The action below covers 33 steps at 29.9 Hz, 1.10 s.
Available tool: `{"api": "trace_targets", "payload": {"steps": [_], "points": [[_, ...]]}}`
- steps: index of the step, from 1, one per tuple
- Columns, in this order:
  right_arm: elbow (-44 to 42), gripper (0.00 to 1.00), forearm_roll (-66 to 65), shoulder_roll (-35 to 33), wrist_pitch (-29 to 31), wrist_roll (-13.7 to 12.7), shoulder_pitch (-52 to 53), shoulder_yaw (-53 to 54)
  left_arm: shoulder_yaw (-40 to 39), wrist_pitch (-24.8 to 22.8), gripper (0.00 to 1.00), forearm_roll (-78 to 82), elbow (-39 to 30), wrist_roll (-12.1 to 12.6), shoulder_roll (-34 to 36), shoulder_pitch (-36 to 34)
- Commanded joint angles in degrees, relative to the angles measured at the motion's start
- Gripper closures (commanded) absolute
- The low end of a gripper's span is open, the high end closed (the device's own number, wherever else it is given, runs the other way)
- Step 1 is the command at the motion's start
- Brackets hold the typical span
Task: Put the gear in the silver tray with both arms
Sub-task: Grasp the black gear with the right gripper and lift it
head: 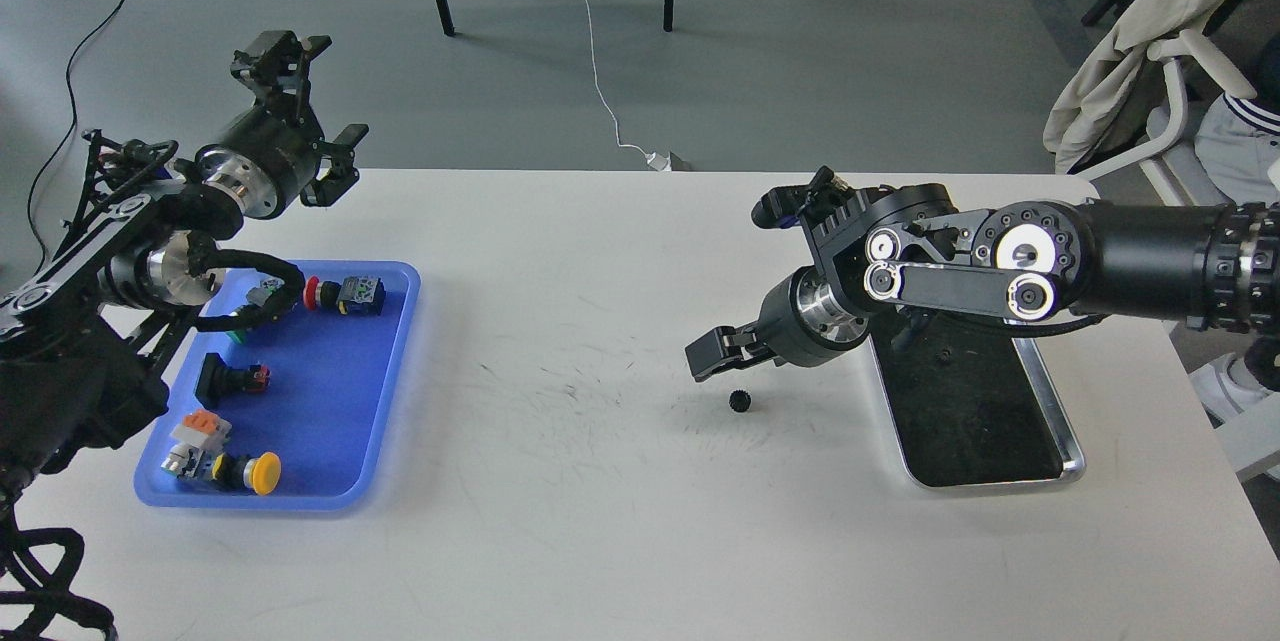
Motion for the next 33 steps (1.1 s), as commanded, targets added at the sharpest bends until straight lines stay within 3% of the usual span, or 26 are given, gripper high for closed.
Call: {"api": "trace_targets", "payload": {"steps": [1, 8, 18, 24, 33], "points": [[-2.7, 0.03, 0.0, 2.7, 0.0, 0.0, -0.2, -1.6, 0.0, 0.1, 0.02, 0.1, 0.0, -1.1, 0.1, 0.3], [-5.7, 0.04, 0.0, 6.0, 0.0, 0.1, -0.9, -5.4, 0.1, 0.3, 0.02, 0.2, 0.2, -2.8, 0.2, 1.6], [-7.3, 0.08, 0.0, 10.4, 0.0, 0.1, -0.9, -6.2, 0.0, 0.3, 0.02, 0.1, 0.2, -3.2, 0.5, 2.0], [-7.6, 0.17, 0.1, 11.1, 0.0, 0.2, -0.6, -8.3, 0.0, 0.3, 0.02, 0.1, 0.2, -3.2, 1.0, 2.0], [-7.6, 0.23, 0.0, 11.0, 0.0, 0.3, -0.6, -8.7, 0.0, 0.3, 0.02, 0.1, 0.2, -3.3, 1.0, 2.0]]}}
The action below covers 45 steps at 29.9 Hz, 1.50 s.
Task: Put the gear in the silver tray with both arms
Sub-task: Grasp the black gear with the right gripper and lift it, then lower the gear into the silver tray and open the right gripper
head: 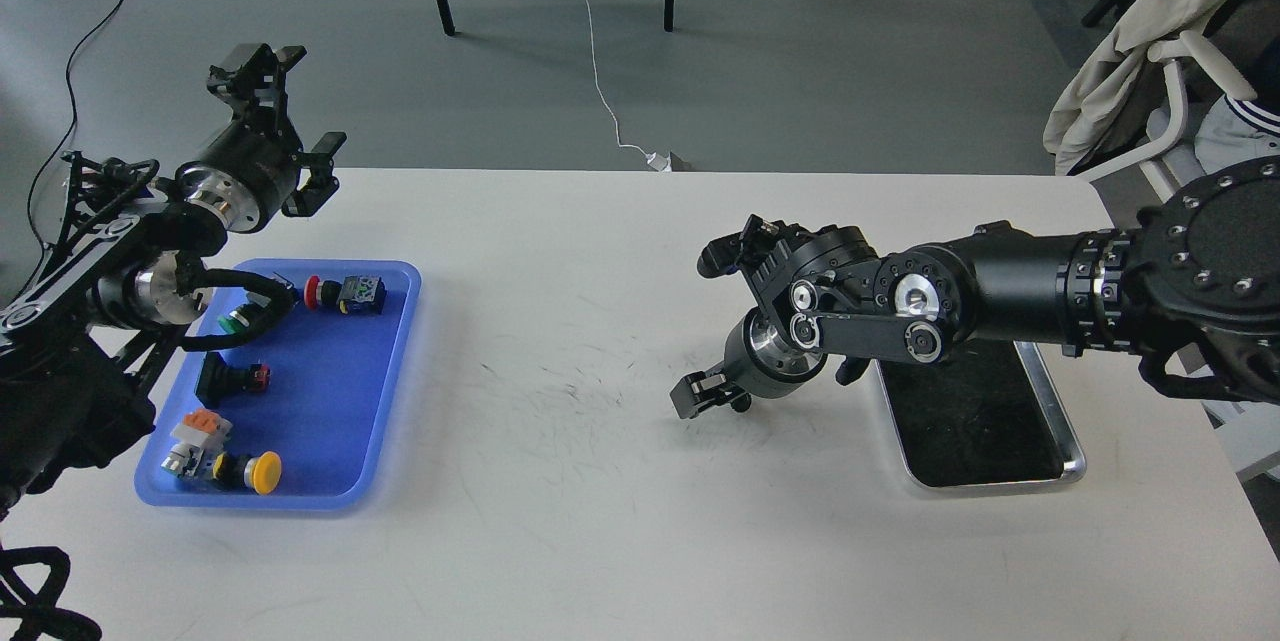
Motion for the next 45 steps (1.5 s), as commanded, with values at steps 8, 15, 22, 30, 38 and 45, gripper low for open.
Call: {"api": "trace_targets", "payload": {"steps": [8, 15, 22, 30, 38, 45], "points": [[0.0, 0.52, -0.5, -0.2, 0.0, 0.4, 0.4, -1.2, 0.1, 0.1, 0.02, 0.0, 0.0, -0.4, 0.1, 0.0], [0.1, 0.74, -0.7, -0.2, 0.0, 0.5, 0.4, -1.2, 0.1, 0.2, 0.02, 0.1, 0.0, -0.4, 0.1, 0.0], [0.1, 0.86, -0.8, -0.3, 0.0, 0.6, 0.4, -1.3, 0.1, 0.2, 0.02, 0.0, 0.0, -0.4, 0.5, 0.0], [1.2, 0.92, 0.1, -4.9, 0.0, 0.9, 5.4, 1.7, 0.1, 0.2, 0.02, 0.1, 0.0, -0.4, 1.0, 0.0], [10.7, 0.92, -0.7, -24.2, 0.0, 1.0, 10.5, 5.7, 0.2, 0.3, 0.02, 0.2, 0.0, -0.3, 0.7, -0.3], [13.6, 0.93, -7.2, -36.2, 0.0, 1.0, 3.5, 5.8, 0.3, 0.4, 0.02, 0.4, 0.0, -0.3, 0.4, -0.3]]}}
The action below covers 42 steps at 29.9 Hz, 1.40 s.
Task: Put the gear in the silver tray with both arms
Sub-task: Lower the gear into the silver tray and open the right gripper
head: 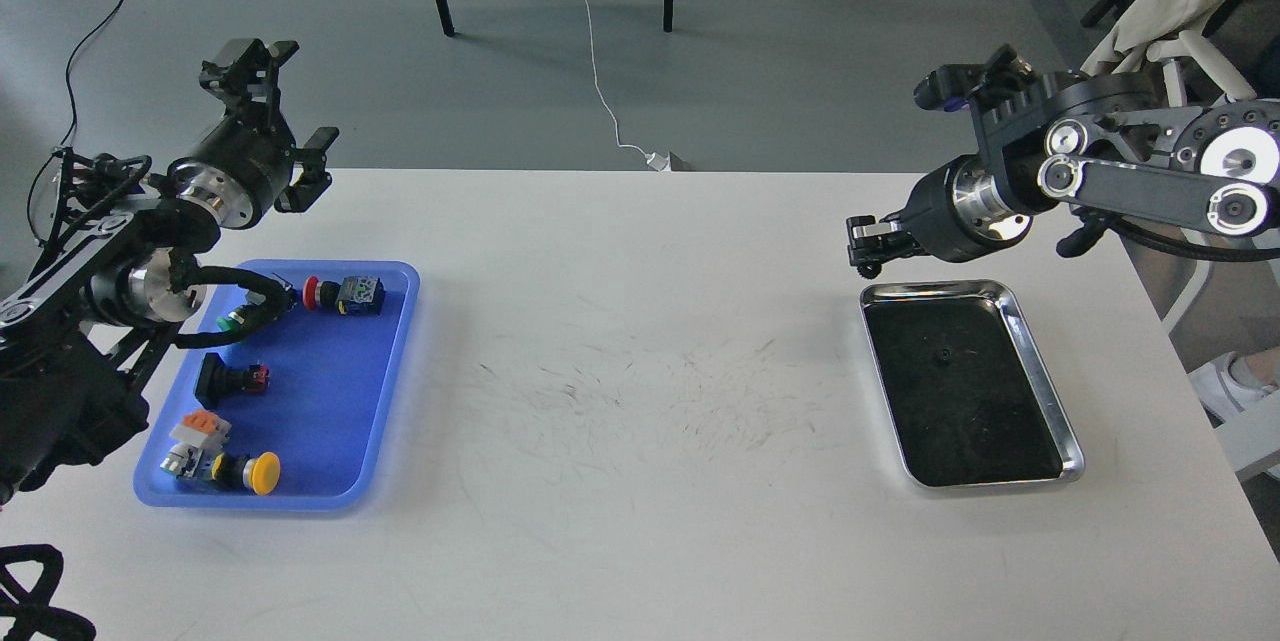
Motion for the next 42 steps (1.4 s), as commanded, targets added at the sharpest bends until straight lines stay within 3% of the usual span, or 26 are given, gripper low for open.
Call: {"api": "trace_targets", "payload": {"steps": [1, 8, 21, 23, 24, 25, 27, 35, 42], "points": [[1.2, 0.93, -4.4, -4.3, 0.0, 0.0, -4.7, 0.4, 0.3, 0.1, 0.02, 0.1, 0.0, 0.0, -0.3, 0.0], [0.8, 0.93, -8.8, -5.1, 0.0, 0.0, -13.1, 4.1, 0.4, 0.1, 0.02, 0.2, 0.0, 0.1, -0.5, -0.1], [0.4, 0.91, -12.1, -4.4, 0.0, 0.0, -17.2, 4.2, 0.4, 0.1, 0.02, -0.1, 1.1, -0.1, -0.5, -0.2], [0.4, 0.83, -12.1, -4.4, 0.0, 0.0, -17.1, 4.3, 0.4, 0.1, 0.02, -0.1, 1.1, -0.1, -0.5, -0.2], [0.4, 0.74, -12.1, -4.4, 0.0, 0.0, -17.1, 4.3, 0.5, 0.1, 0.02, -0.1, 1.1, -0.1, -0.5, -0.2], [0.4, 0.57, -12.1, -4.4, 0.0, -0.1, -17.1, 4.5, 0.5, 0.1, 0.02, -0.1, 1.1, -0.1, -0.5, -0.3], [0.5, 0.06, -11.6, -4.5, 0.0, 0.0, -16.9, 5.6, 0.5, 0.1, 0.02, -0.1, 1.1, -0.1, -0.5, -0.3], [1.1, 0.02, -9.9, -6.8, 0.0, -0.1, -15.5, 15.8, 0.5, 0.1, 0.02, 0.0, 1.1, 0.1, -0.5, -0.7], [-3.4, 0.02, 3.0, -11.0, 0.0, 0.2, -14.8, 38.6, 0.5, 0.1, 0.02, 0.2, 1.1, 0.0, -0.3, -1.7]]}}
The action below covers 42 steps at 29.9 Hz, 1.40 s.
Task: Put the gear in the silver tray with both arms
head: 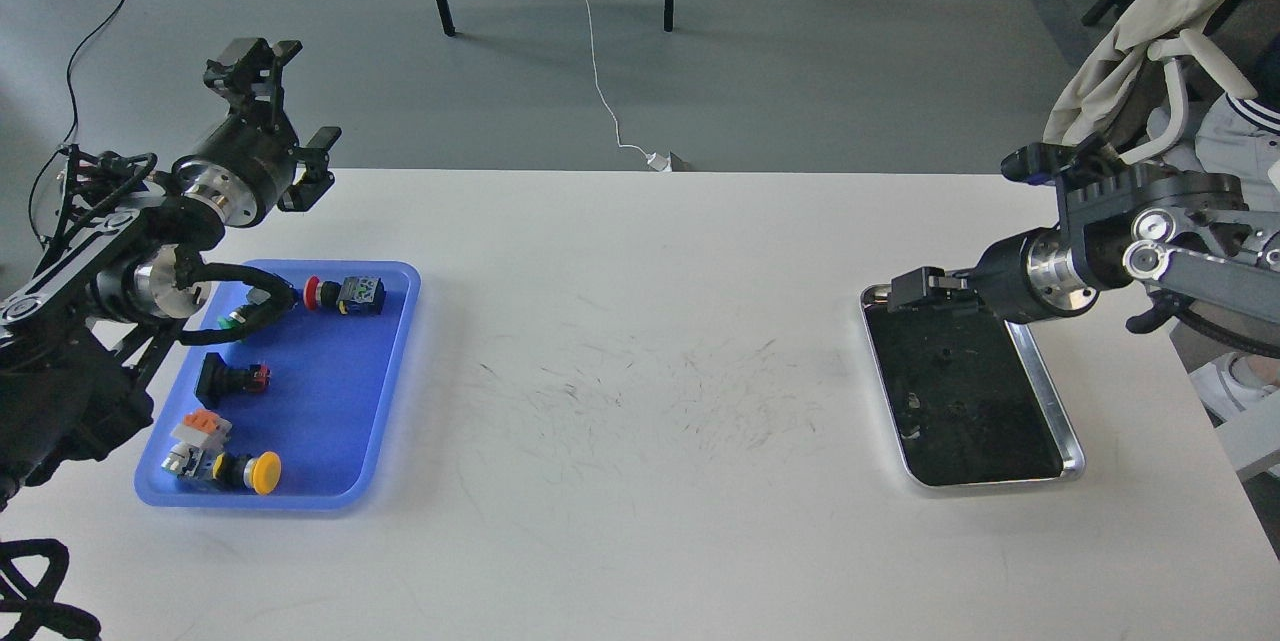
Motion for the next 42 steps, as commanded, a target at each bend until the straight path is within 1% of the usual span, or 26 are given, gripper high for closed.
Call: {"api": "trace_targets", "payload": {"steps": [1, 4, 7, 9, 11, 13, 15, 18, 21, 24, 28, 32, 37, 39, 42], "points": [[-3.6, 0.02, 9.1, -1.9, 0.0, 0.5, -1.6, 15.4, -0.8, 0.0, 0.02, -0.4, 0.0, -0.4, -0.1, -0.7], [-6.7, 0.02, 25.1, -2.6, 0.0, 1.9, -6.6, 26.1, -2.5, 0.0, 0.02, -0.5, -0.3, -2.9, 0.0, -0.8], [-13.8, 0.02, 40.0, -2.2, 0.0, 2.7, -11.0, 33.4, -3.0, -0.1, 0.02, -0.5, -0.3, -2.7, 0.1, -0.8], [-18.6, 0.02, 49.9, -1.6, 0.0, 3.5, -13.7, 35.5, -3.0, -0.1, 0.02, -0.5, -0.3, -2.6, 0.1, -0.7], [-22.4, 0.02, 59.4, 0.3, 0.0, 5.0, -17.1, 35.8, -3.2, 0.0, 0.02, -0.6, -0.2, -2.5, 0.0, -0.7], [-24.0, 0.02, 66.4, 2.0, 0.0, 6.0, -21.5, 36.4, -3.3, 0.0, 0.02, -0.7, -0.1, -2.5, -0.3, -0.6], [-23.9, 0.02, 70.7, 3.5, 0.0, 6.9, -26.2, 37.1, -3.3, 0.4, 0.02, -2.1, 0.0, -2.4, -0.4, -0.6], [-23.8, 0.02, 71.3, 7.6, 0.0, 7.1, -31.4, 39.2, -3.1, 1.9, 0.02, -5.9, 1.0, -1.7, -0.8, -0.7], [-23.1, 0.02, 71.6, 9.8, 0.0, 7.0, -36.0, 44.2, -3.1, 1.9, 0.02, -7.6, 2.9, -1.6, -3.0, -1.6], [-22.5, 0.01, 71.6, 12.0, 0.0, 6.7, -39.1, 48.4, -3.3, 2.0, 0.02, -7.8, 3.3, -1.6, -3.7, -2.2], [-21.1, 0.01, 71.6, 12.2, 0.0, 6.3, -41.3, 50.1, -3.2, 2.0, 0.02, -7.8, 2.6, -2.4, -4.2, -2.3], [-17.8, 0.01, 71.6, 11.6, 0.0, 5.8, -42.3, 50.0, -3.2, 2.0, 0.02, -7.8, 2.6, -2.5, -5.0, -2.4], [-17.2, 0.01, 71.4, 11.4, 0.0, 5.9, -42.1, 50.1, -2.9, 2.0, 0.02, -7.8, 2.5, -2.5, -5.0, -2.5], [-17.4, 0.01, 71.4, 11.4, 0.0, 6.7, -41.9, 50.3, -2.6, 2.1, 0.02, -7.6, 2.2, -2.0, -4.5, -2.5], [-17.0, 0.01, 71.3, 11.4, 0.0, 6.7, -42.0, 51.1, -2.6, 2.3, 0.02, -7.6, 1.8, -2.1, -4.5, -2.5]]}}
